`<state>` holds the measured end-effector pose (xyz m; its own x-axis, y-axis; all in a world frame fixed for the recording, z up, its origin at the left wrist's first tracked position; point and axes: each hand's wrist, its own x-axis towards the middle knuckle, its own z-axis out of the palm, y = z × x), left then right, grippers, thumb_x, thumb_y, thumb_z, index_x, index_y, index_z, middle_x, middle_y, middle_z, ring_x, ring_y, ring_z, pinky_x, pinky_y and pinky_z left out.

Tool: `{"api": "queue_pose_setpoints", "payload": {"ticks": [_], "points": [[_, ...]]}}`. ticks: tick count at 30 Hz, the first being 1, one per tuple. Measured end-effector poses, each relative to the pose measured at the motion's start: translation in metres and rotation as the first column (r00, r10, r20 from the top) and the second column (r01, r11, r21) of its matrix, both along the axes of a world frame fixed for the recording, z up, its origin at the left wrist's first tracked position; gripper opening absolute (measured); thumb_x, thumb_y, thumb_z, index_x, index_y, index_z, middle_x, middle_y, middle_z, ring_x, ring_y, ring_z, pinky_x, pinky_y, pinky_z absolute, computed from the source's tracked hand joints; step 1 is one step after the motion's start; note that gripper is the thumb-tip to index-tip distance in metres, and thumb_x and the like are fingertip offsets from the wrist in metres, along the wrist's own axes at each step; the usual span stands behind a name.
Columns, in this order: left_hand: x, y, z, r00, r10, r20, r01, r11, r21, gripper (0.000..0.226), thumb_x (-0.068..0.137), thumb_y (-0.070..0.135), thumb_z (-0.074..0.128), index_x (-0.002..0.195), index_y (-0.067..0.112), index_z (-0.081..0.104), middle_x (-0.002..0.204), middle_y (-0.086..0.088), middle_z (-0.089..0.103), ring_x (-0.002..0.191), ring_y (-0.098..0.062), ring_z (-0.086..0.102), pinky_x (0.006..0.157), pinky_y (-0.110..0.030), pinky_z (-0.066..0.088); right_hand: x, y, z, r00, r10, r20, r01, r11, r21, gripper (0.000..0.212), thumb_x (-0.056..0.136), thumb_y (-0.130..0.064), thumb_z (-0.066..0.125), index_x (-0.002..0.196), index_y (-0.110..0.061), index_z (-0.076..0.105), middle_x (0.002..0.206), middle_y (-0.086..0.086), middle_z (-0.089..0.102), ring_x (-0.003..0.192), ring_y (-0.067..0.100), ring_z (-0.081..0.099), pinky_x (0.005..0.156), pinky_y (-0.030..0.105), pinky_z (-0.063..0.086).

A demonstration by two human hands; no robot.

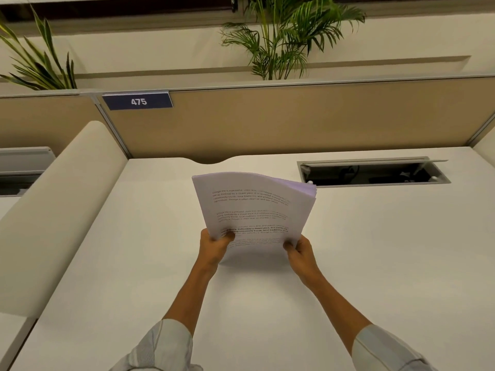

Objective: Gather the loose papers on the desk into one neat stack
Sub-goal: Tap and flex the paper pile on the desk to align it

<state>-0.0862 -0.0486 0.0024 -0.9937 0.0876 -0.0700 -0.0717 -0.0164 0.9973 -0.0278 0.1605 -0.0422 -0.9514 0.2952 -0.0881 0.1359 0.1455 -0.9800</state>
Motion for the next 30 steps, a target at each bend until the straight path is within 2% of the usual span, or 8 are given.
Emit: {"api": "queue_pose_setpoints", "payload": {"ticks": [3,6,13,15,19,22,26,30], "points": [[0.002,0.001,-0.013,0.999,-0.016,0.029,0.017,1.0,-0.017,0.037,0.07,0.011,0.061,0.104,0.022,0.066,0.099,0.003,0.071,0.094,-0.014,0.066,0.068,-0.019,0.059,0.005,0.006,-0.006,0.997,0.08,0.015,-0.081,0.995,0.055,0.036,0.098,-0.001,0.045,0.127,-0.02,0.054,0.118,-0.006,0.063,0.107,-0.005,0.058,0.085,0.007,0.048],[0.006,0.004,-0.021,0.998,0.011,0.055,-0.01,1.0,-0.021,0.033,0.069,0.011,0.059,0.098,0.027,0.064,0.097,0.004,0.07,0.092,-0.012,0.064,0.064,-0.016,0.057,0.008,0.01,-0.012,0.994,0.105,0.025,-0.107,0.99,0.091,0.043,0.1,-0.007,0.045,0.142,-0.018,0.042,0.13,-0.008,0.057,0.118,-0.007,0.051,0.092,0.003,0.043],[0.003,0.0,-0.029,0.999,0.021,0.047,-0.018,0.997,-0.073,0.028,0.068,0.011,0.06,0.093,0.024,0.066,0.093,0.004,0.07,0.084,-0.008,0.066,0.063,-0.015,0.056,0.003,0.007,-0.016,0.999,0.039,-0.014,-0.037,0.988,0.151,0.039,0.098,-0.005,0.049,0.136,-0.017,0.049,0.123,-0.01,0.061,0.109,-0.016,0.054,0.091,0.003,0.043],[-0.002,-0.004,-0.033,0.999,0.003,0.045,0.002,0.992,-0.127,0.033,0.069,0.014,0.062,0.101,0.018,0.067,0.099,-0.001,0.071,0.09,-0.011,0.067,0.068,-0.017,0.057,0.001,0.006,-0.017,1.0,0.011,-0.014,-0.009,0.988,0.154,0.036,0.098,-0.007,0.051,0.132,-0.018,0.051,0.12,-0.01,0.063,0.109,-0.007,0.058,0.091,0.008,0.045],[-0.007,-0.011,-0.044,0.999,-0.023,0.036,0.032,0.965,-0.26,0.06,0.062,0.034,0.067,0.117,0.009,0.064,0.111,-0.007,0.071,0.102,-0.024,0.068,0.077,-0.026,0.058,0.002,0.008,-0.022,1.0,-0.002,0.02,-0.002,0.973,0.232,0.028,0.099,-0.016,0.051,0.126,-0.014,0.054,0.115,0.004,0.064,0.106,0.022,0.061,0.088,0.028,0.052],[-0.008,-0.011,-0.045,0.999,-0.01,0.034,0.019,0.962,-0.274,0.071,0.058,0.04,0.067,0.12,0.007,0.062,0.112,-0.007,0.07,0.101,-0.022,0.068,0.076,-0.023,0.057,0.003,0.007,-0.02,1.0,0.0,-0.019,0.004,0.972,0.233,0.029,0.099,-0.013,0.051,0.127,-0.013,0.054,0.115,0.002,0.064,0.105,0.011,0.061,0.092,0.028,0.053],[-0.005,-0.008,-0.053,0.999,0.017,0.045,-0.002,0.945,-0.326,0.07,0.06,0.033,0.071,0.122,0.006,0.055,0.114,-0.01,0.066,0.102,-0.025,0.065,0.07,-0.013,0.052,0.003,0.005,-0.019,0.999,0.012,-0.033,-0.004,0.969,0.245,0.036,0.099,-0.006,0.048,0.133,-0.016,0.051,0.116,-0.02,0.061,0.106,-0.016,0.055,0.093,0.007,0.043],[-0.006,-0.01,-0.06,0.999,0.02,0.033,-0.008,0.936,-0.353,0.066,0.063,0.025,0.071,0.123,0.006,0.052,0.115,-0.011,0.064,0.102,-0.026,0.064,0.071,-0.015,0.052,0.004,0.007,-0.018,0.999,0.033,-0.004,-0.031,0.968,0.249,0.037,0.099,-0.005,0.047,0.134,-0.016,0.05,0.114,-0.027,0.058,0.102,-0.018,0.055,0.092,0.005,0.042]]}}
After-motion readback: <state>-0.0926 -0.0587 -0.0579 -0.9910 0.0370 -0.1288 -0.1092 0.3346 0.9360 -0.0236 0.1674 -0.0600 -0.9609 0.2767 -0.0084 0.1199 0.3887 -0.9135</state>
